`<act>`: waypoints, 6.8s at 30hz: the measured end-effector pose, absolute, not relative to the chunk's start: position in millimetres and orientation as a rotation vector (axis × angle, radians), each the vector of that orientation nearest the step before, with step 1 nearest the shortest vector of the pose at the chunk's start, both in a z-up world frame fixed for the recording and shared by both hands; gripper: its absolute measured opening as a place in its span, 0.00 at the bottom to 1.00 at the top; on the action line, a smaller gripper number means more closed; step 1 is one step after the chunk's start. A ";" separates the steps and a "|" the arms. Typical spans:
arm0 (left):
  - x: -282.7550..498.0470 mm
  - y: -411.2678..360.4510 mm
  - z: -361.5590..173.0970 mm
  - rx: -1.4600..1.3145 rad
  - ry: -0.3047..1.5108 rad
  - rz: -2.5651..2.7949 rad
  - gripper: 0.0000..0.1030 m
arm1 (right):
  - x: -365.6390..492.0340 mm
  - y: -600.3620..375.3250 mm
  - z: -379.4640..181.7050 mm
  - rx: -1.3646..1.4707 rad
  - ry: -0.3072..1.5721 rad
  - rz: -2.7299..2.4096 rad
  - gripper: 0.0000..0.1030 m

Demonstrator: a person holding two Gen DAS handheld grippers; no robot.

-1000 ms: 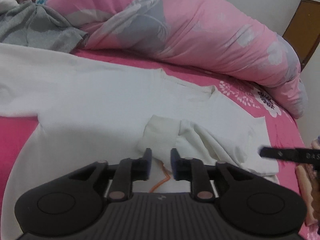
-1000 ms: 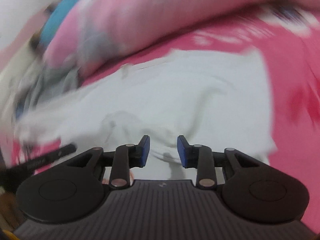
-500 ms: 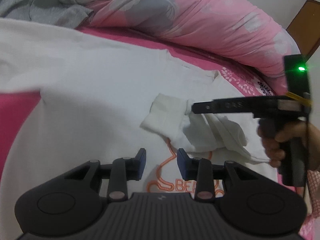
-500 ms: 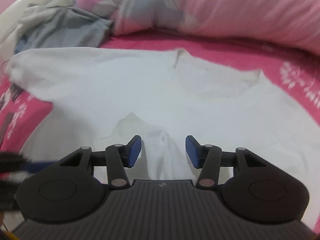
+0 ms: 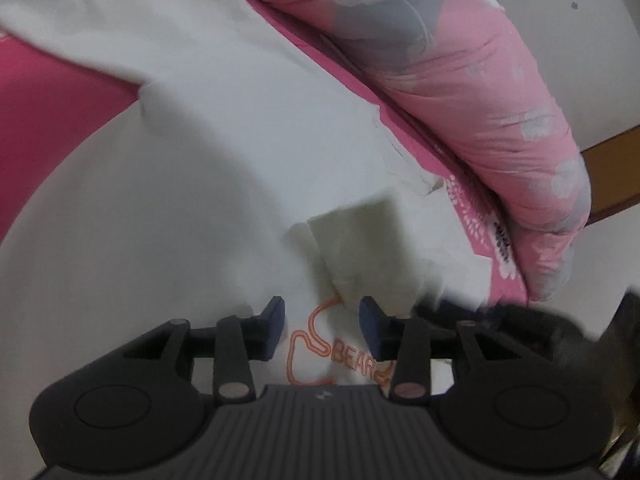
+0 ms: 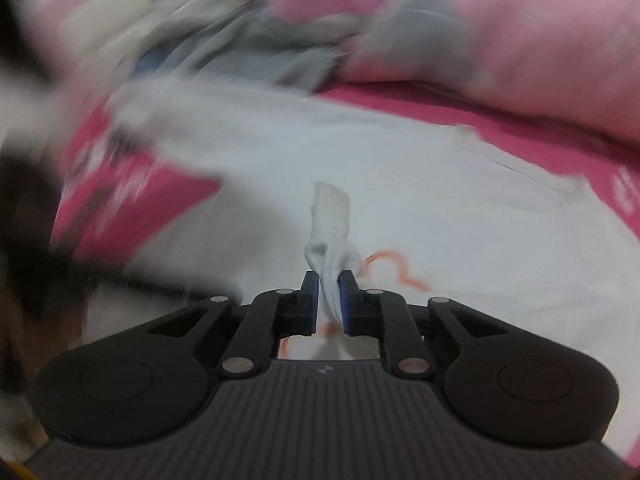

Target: Fold clothes

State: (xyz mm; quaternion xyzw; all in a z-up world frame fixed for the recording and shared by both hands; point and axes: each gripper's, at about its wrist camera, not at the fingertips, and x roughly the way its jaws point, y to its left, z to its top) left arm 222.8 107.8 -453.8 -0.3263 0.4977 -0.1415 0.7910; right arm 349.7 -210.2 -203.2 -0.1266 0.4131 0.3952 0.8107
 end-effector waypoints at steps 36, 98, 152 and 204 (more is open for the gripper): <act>229.8 27.4 -437.7 -0.196 0.934 -0.095 0.05 | 296.0 -392.8 -258.0 0.349 1.065 0.011 0.31; 333.9 84.9 -441.9 -0.020 0.860 0.084 0.05 | 326.5 -361.7 -275.6 -0.228 1.039 -0.088 0.33; 293.9 -29.5 -479.1 0.274 0.845 0.077 0.28 | 441.9 -421.1 -289.5 0.058 0.636 0.198 0.08; 293.9 19.9 -462.5 0.277 0.902 -0.200 0.59 | 350.5 -325.3 -287.5 -0.028 0.989 0.119 0.10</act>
